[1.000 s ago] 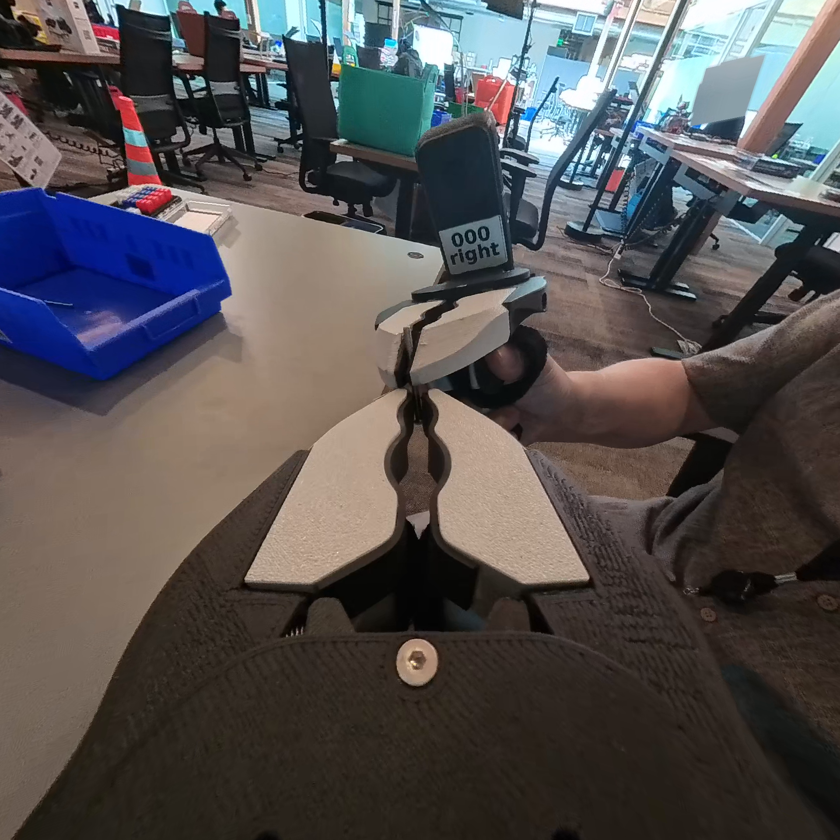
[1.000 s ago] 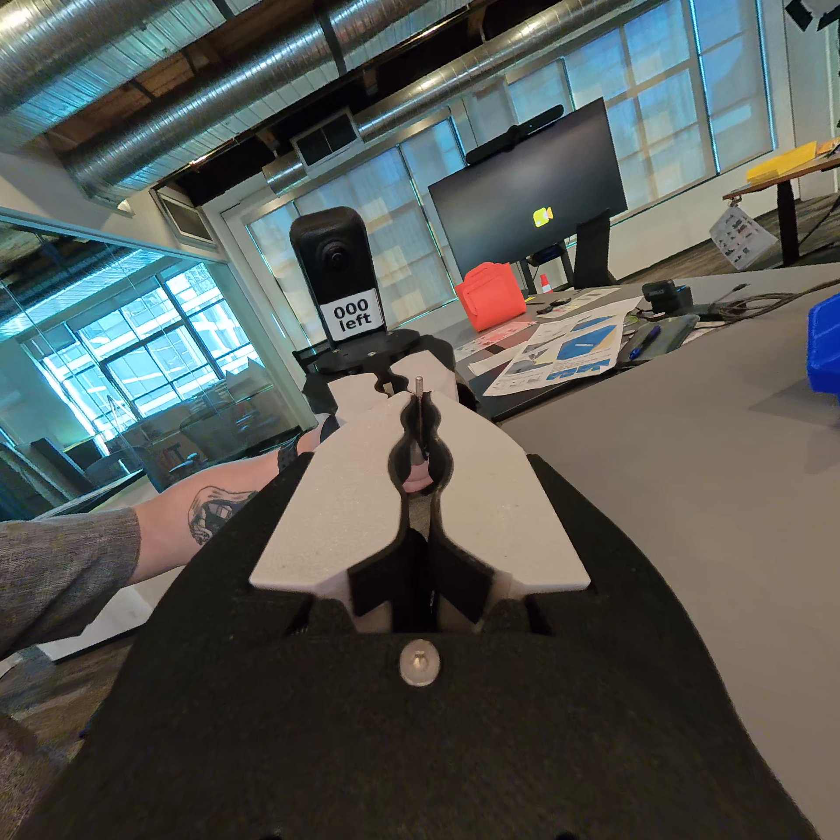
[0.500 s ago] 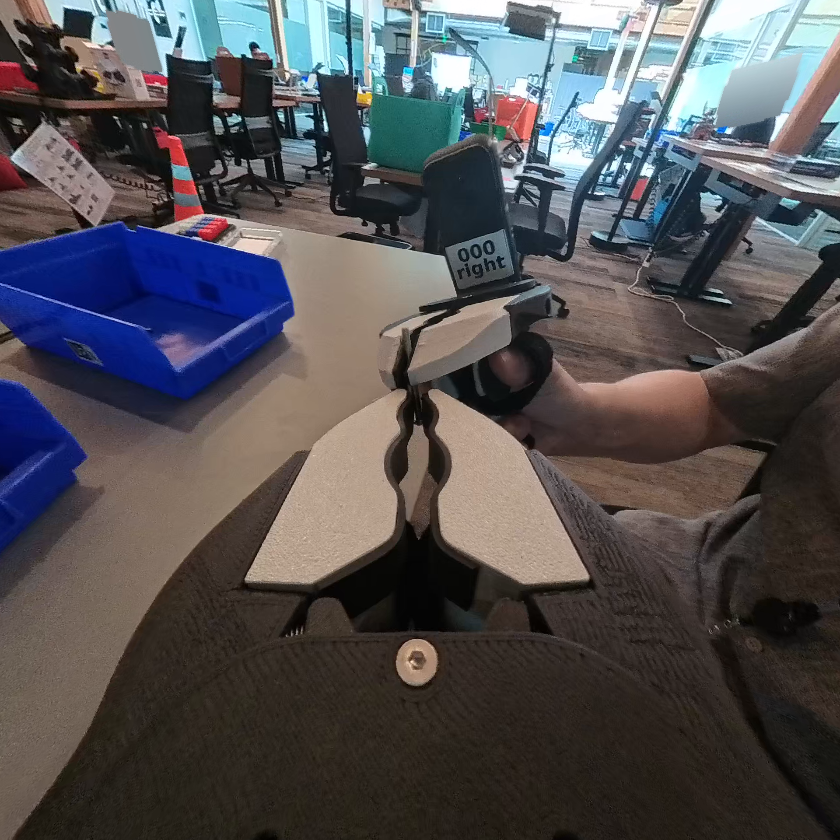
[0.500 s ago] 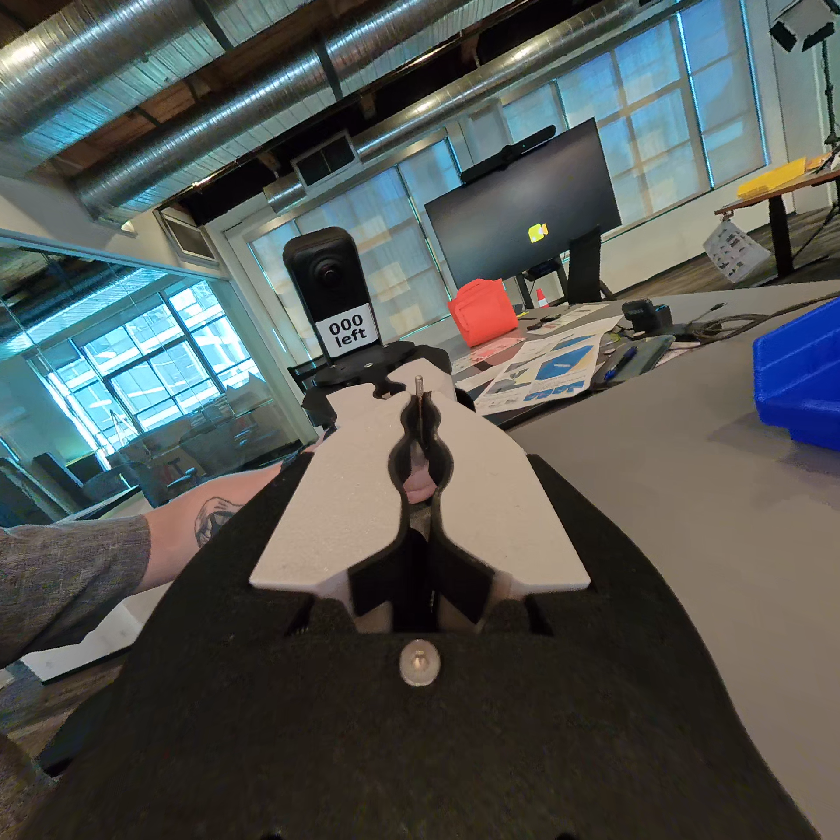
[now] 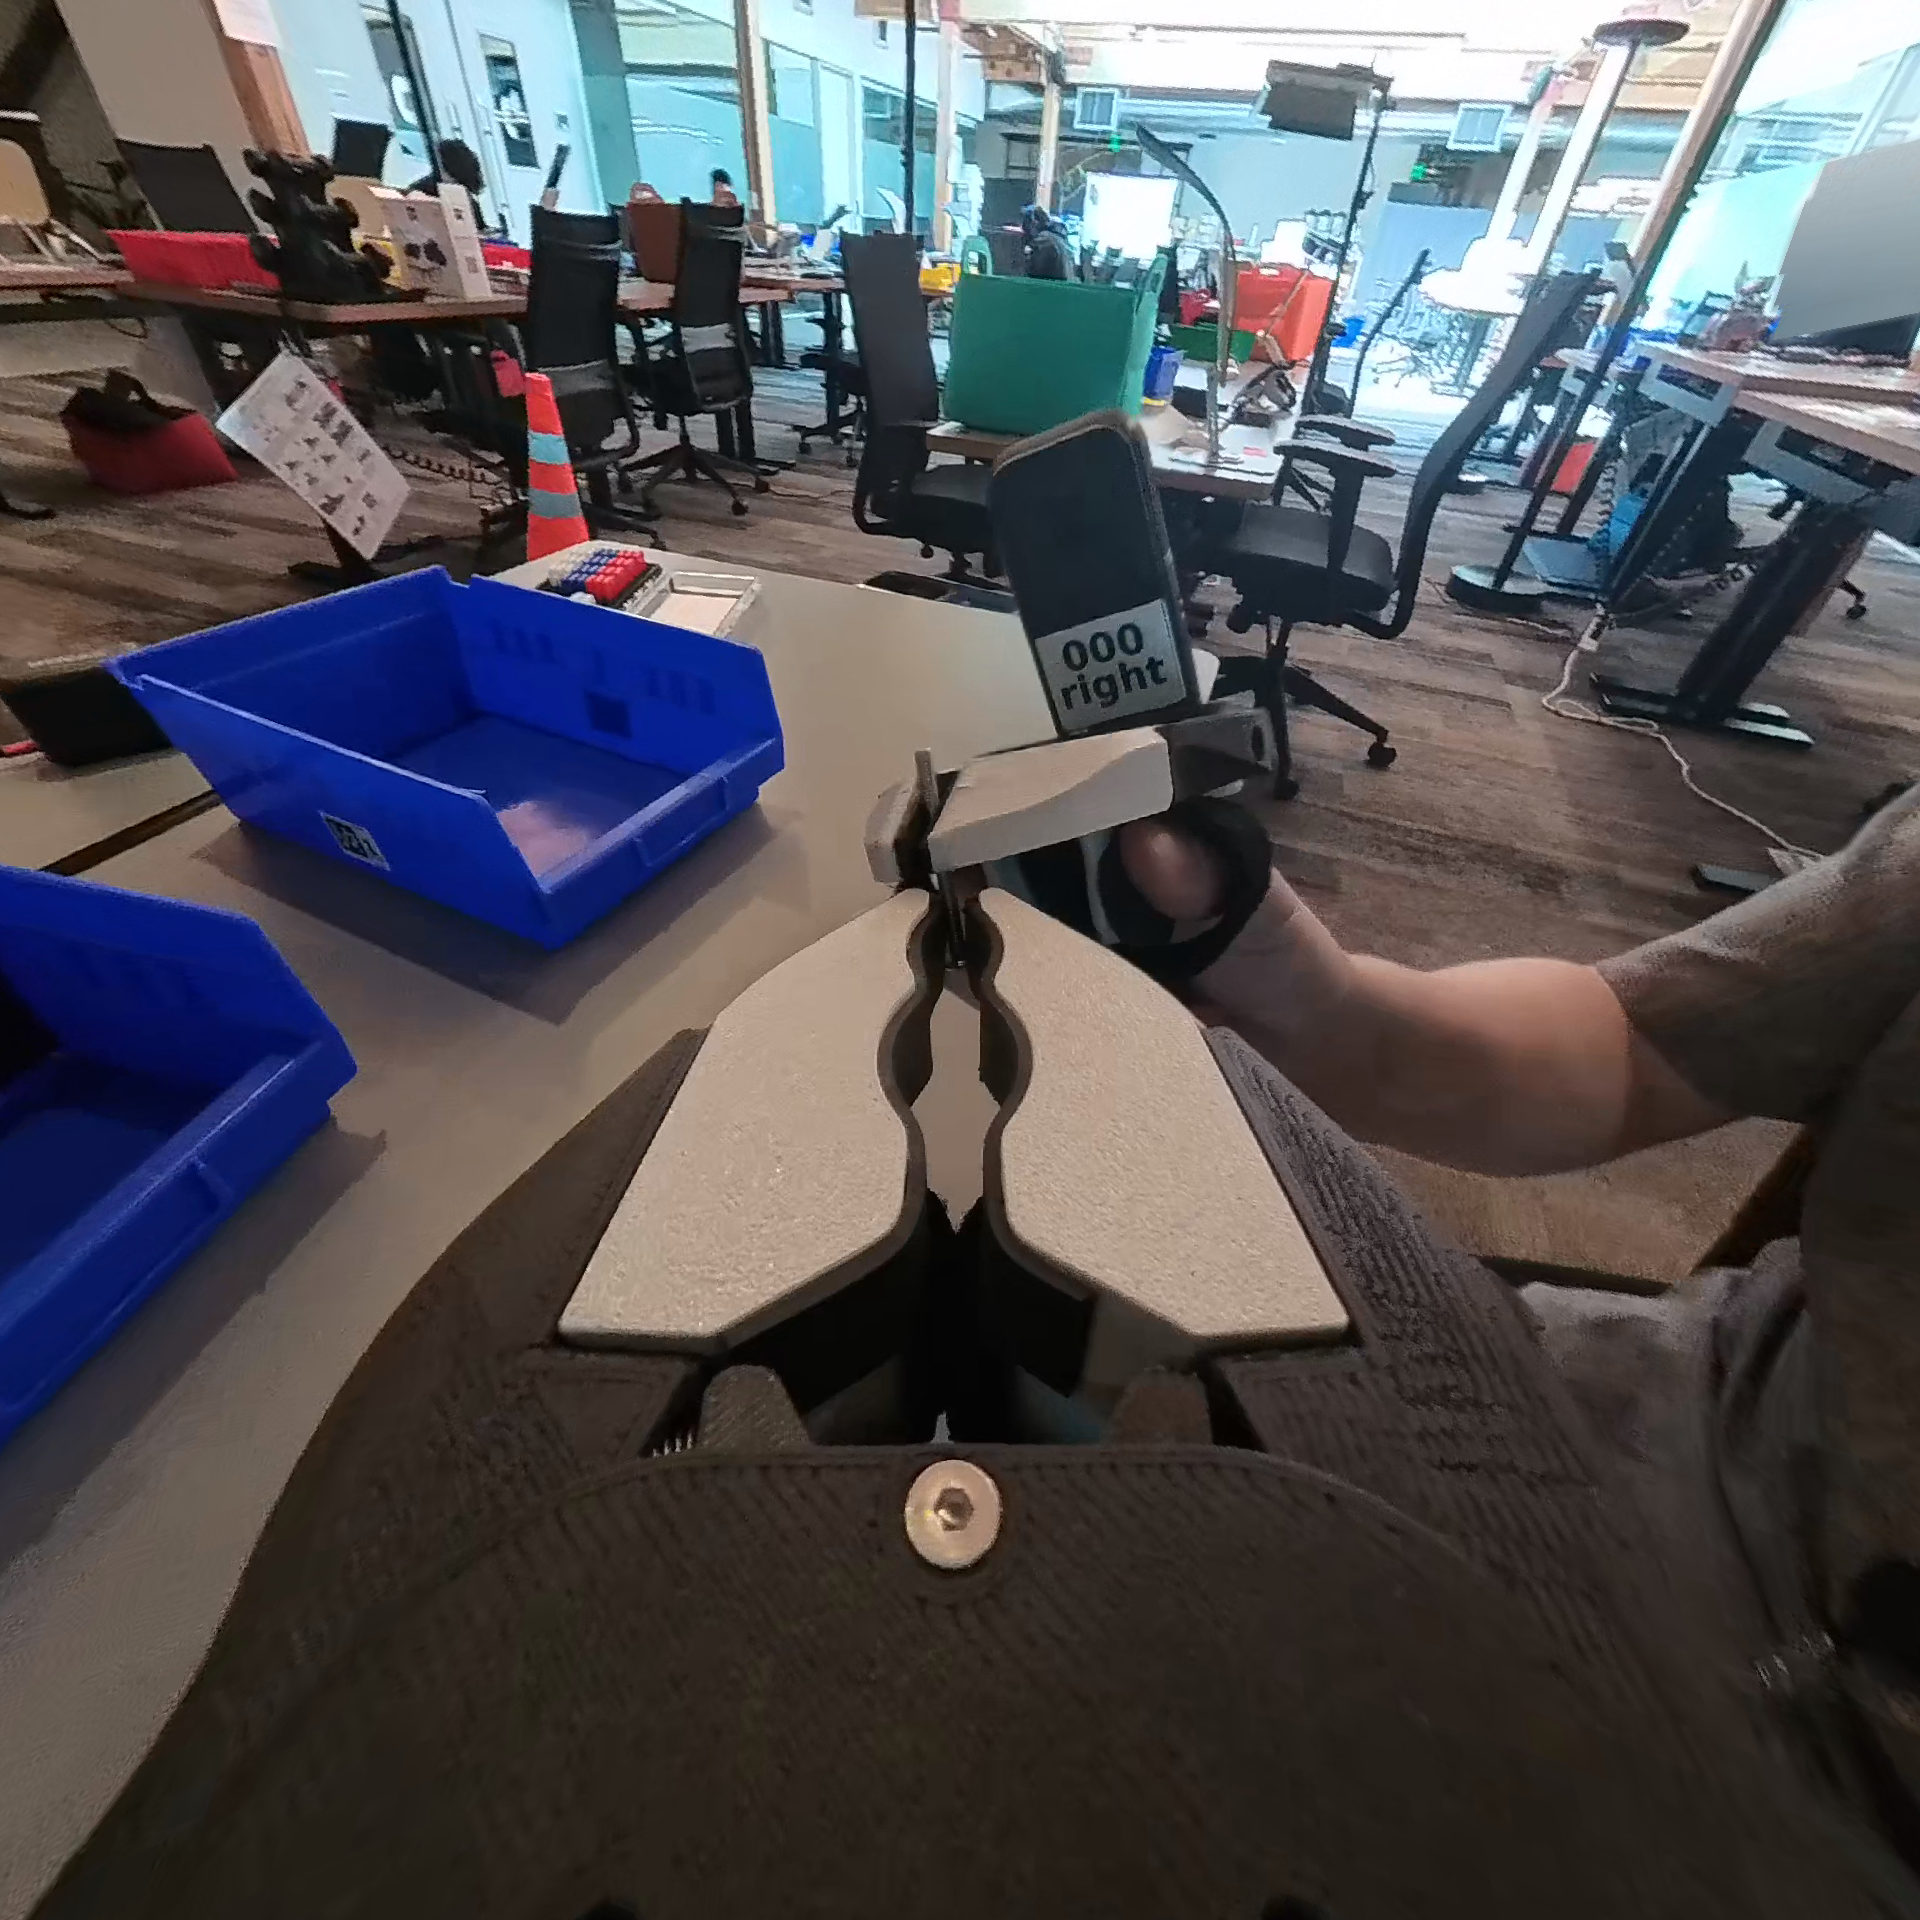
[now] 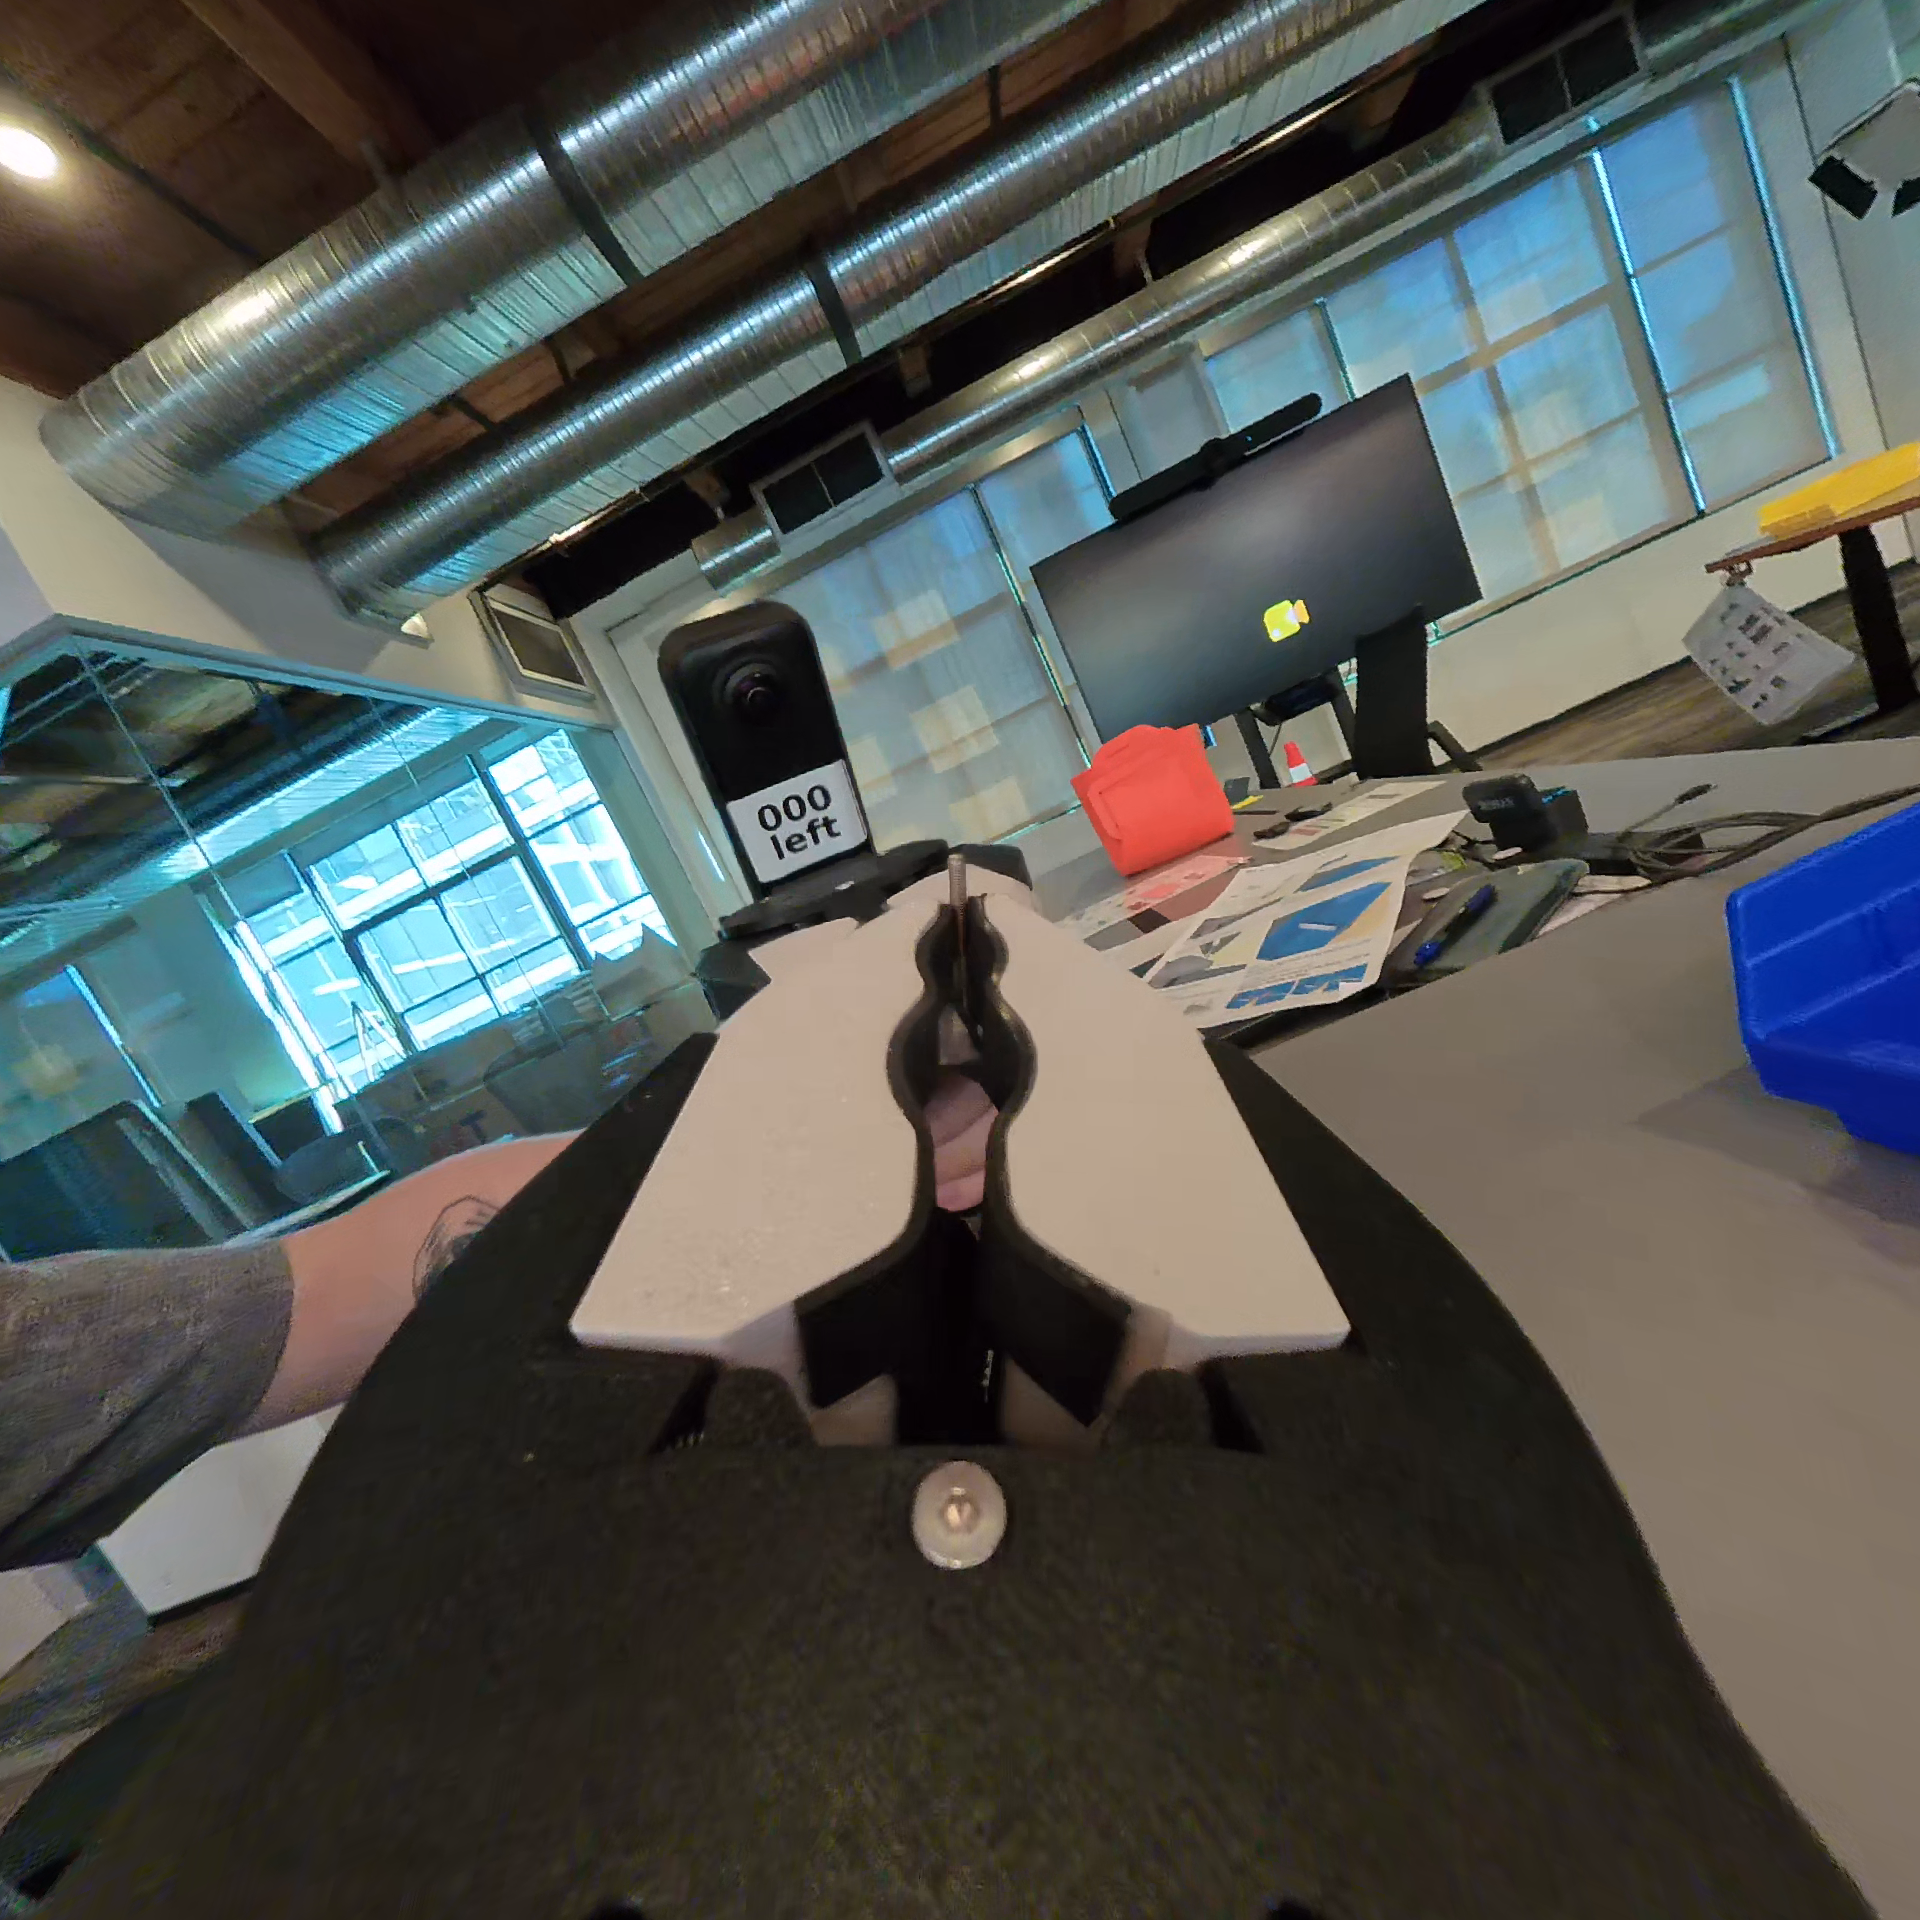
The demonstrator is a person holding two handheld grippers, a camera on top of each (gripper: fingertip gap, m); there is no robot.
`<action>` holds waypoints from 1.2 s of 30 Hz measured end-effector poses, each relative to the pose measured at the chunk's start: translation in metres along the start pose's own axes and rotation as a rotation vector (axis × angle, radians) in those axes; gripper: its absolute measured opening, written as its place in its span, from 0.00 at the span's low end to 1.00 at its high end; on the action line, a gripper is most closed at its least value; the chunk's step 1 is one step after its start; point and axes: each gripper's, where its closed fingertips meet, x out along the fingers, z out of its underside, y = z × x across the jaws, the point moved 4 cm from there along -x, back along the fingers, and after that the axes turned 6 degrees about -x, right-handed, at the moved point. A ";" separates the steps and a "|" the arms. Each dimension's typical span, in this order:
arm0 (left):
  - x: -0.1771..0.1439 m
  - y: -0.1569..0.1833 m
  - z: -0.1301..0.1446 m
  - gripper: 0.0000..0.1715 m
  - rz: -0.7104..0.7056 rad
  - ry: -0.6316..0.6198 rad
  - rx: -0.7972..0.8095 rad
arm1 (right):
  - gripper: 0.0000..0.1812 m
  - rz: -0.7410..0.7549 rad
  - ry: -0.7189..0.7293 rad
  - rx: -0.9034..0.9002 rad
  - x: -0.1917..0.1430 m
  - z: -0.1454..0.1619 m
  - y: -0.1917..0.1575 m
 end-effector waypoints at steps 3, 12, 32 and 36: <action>-0.003 -0.001 0.000 0.02 -0.026 0.040 -0.028 | 0.01 -0.030 0.013 0.043 0.004 0.001 0.002; -0.037 0.000 -0.009 0.02 -0.115 0.101 -0.047 | 0.01 -0.126 -0.046 0.068 0.038 0.001 -0.007; -0.101 -0.001 -0.004 0.02 -0.167 0.164 -0.042 | 0.01 -0.185 -0.168 0.051 0.096 0.024 -0.025; -0.099 -0.004 -0.001 0.02 -0.162 0.158 -0.045 | 0.01 -0.179 -0.169 0.059 0.095 0.026 -0.022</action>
